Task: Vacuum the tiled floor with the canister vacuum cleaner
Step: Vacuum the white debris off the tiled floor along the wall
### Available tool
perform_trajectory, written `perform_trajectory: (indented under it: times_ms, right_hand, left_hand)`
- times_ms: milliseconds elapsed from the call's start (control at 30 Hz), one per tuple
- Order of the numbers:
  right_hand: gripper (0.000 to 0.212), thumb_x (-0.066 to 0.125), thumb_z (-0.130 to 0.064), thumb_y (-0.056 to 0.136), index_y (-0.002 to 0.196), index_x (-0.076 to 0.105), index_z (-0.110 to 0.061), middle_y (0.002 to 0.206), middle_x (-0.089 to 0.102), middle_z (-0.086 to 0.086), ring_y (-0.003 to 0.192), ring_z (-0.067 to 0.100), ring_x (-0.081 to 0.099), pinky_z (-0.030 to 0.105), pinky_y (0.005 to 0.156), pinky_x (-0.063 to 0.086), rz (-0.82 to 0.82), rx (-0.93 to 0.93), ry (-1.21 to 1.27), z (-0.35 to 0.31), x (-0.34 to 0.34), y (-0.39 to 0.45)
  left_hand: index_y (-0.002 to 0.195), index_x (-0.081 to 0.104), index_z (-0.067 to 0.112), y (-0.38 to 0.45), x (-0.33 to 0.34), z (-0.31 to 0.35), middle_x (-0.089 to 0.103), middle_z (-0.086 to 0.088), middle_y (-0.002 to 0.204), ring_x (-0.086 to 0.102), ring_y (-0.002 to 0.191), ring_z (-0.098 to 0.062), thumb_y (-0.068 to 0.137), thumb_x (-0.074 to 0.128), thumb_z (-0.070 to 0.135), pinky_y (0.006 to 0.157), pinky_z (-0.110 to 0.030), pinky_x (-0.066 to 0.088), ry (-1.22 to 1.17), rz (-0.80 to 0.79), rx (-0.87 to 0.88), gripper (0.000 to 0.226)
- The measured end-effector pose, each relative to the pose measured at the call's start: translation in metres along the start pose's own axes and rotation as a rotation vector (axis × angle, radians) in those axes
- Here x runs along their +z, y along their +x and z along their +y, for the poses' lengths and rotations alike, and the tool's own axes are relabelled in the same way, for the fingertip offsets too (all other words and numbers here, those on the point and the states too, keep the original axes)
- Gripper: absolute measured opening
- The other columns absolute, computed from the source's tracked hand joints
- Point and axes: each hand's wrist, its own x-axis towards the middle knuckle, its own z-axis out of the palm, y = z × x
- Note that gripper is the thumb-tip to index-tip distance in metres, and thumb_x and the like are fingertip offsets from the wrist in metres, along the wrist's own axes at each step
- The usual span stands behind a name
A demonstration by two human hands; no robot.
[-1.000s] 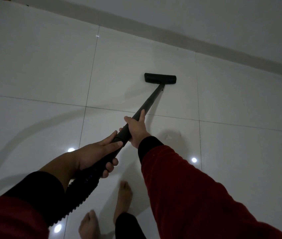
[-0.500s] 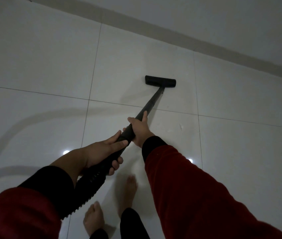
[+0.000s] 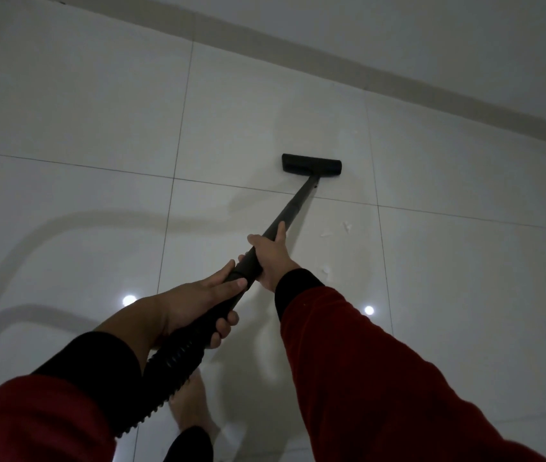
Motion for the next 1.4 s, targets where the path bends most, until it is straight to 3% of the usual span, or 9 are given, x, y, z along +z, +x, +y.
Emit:
perform_trajectory:
  times_ms: [400,533,800,1000,1400]
  right_hand:
    - [0.084,0.051,-0.01,0.097,0.148,-0.002,-0.051,0.148,0.034,0.012,0.074,0.022,0.061,0.034,0.065,0.053,-0.051,0.02,-0.012,0.093,-0.052,-0.059]
    - [0.083,0.05,-0.01,0.097,0.148,-0.001,-0.05,0.148,0.032,0.012,0.074,0.022,0.061,0.037,0.073,0.053,-0.043,0.02,-0.008,0.117,-0.064,-0.084]
    - [0.083,0.048,-0.01,0.096,0.148,-0.003,-0.05,0.147,0.034,0.012,0.072,0.021,0.062,0.034,0.067,0.053,-0.04,0.032,0.004,0.168,-0.068,-0.122]
    - [0.083,0.048,-0.01,0.096,0.148,-0.002,-0.05,0.13,0.04,0.009,0.073,0.021,0.062,0.033,0.065,0.053,-0.002,0.039,0.027,0.216,-0.072,-0.151]
    - [0.082,0.049,-0.01,0.097,0.148,-0.001,-0.05,0.145,0.036,0.011,0.072,0.02,0.061,0.031,0.061,0.053,0.037,0.038,0.076,0.302,-0.085,-0.205]
  left_hand:
    - [0.143,0.021,0.053,-0.036,0.048,-0.118,0.049,-0.006,0.06,0.045,0.039,-0.011,0.096,0.05,0.031,0.041,-0.017,0.043,-0.062,0.03,0.009,0.06]
    - [0.142,0.025,0.053,-0.053,0.058,-0.146,0.049,-0.005,0.06,0.044,0.04,-0.011,0.095,0.051,0.033,0.041,-0.018,0.042,-0.046,0.029,-0.006,0.057]
    - [0.14,0.027,0.054,-0.088,0.059,-0.195,0.049,-0.005,0.06,0.044,0.04,-0.011,0.095,0.051,0.033,0.04,-0.02,0.043,-0.028,0.025,-0.027,0.056]
    - [0.137,0.031,0.053,-0.112,0.054,-0.239,0.048,-0.006,0.061,0.044,0.041,-0.011,0.094,0.051,0.032,0.039,-0.02,0.042,0.001,0.001,-0.04,0.052]
    - [0.139,0.03,0.053,-0.152,0.053,-0.326,0.049,-0.005,0.059,0.045,0.04,-0.01,0.095,0.052,0.032,0.039,-0.019,0.043,0.037,-0.032,-0.055,0.054]
